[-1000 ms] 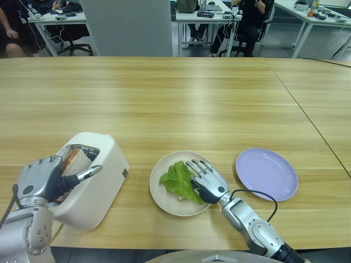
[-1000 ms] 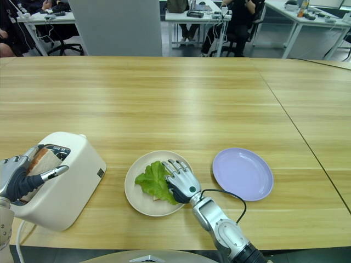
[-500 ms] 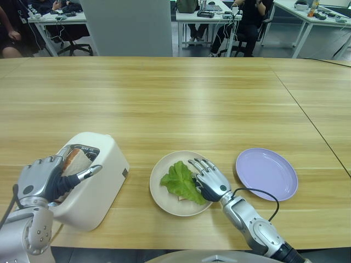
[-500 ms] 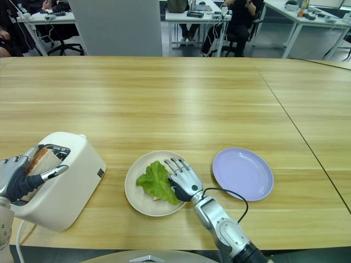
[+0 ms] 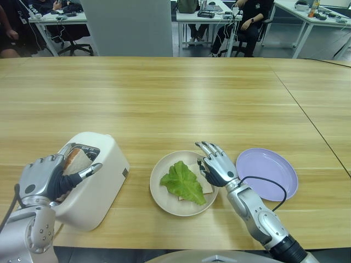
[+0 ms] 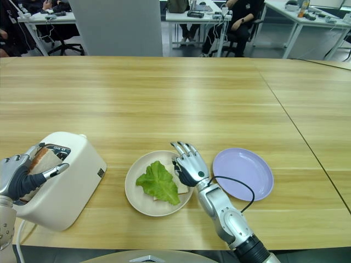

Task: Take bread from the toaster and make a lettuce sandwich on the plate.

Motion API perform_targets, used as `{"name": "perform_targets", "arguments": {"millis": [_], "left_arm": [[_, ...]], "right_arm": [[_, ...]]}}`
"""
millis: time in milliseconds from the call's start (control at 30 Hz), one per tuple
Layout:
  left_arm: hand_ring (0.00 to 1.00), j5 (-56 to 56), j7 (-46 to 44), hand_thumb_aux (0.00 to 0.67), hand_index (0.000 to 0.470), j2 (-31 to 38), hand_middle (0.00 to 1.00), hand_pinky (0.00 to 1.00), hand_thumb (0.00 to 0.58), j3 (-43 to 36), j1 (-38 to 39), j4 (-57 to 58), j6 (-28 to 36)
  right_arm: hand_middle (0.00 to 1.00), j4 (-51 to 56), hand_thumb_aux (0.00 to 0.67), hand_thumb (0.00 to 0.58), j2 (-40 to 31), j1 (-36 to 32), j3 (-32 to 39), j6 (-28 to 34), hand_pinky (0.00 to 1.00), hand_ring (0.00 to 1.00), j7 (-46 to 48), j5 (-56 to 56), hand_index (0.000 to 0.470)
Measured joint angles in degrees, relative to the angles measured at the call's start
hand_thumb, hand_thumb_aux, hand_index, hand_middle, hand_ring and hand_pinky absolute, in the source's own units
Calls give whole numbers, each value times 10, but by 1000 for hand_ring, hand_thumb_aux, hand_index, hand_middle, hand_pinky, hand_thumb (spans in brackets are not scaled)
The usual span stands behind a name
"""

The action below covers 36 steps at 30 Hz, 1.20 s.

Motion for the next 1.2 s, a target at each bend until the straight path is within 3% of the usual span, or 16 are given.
{"name": "perform_targets", "arguments": {"millis": [67,100,133,267,300,333,367,733,1200], "left_arm": [[451,0,0,87,60,0,451,451,140,0,0,0,-1],[455,0,0,71,49,0,455,455,116,0,0,0,-1],[455,0,0,66,45,0,455,455,108,0,0,0,-1],[467,0,0,81,56,0,467,467,132,0,0,0,-2],[494,-1,-1,349,240,1,494,494,447,1,-1,0,-2],[502,-1,-2,386,265,1,502,502,476,1,-2,0,-2],[529,-3,-2,670,460,2,529,529,580,2,-3,0,-1],[631,18,-8,670,460,39,631,631,580,21,-17,3,0],[639,24,-11,670,460,95,639,639,580,90,-70,15,6]], "right_arm": [[0,5,670,580,0,-1,-3,1,0,0,1,2,460],[0,8,239,340,1,-1,-4,2,0,0,1,2,164],[0,8,0,0,1,-1,-5,2,0,0,2,2,0],[0,8,0,0,5,0,-6,1,0,0,4,15,0],[0,6,0,0,6,3,-7,0,0,0,4,19,0],[0,3,0,0,6,6,-8,0,0,0,4,20,0],[0,-1,0,0,6,12,-9,1,0,0,5,24,0],[0,-23,0,0,10,37,-21,2,0,0,17,60,0],[0,-23,0,0,12,53,-43,10,0,0,14,74,0]]}}
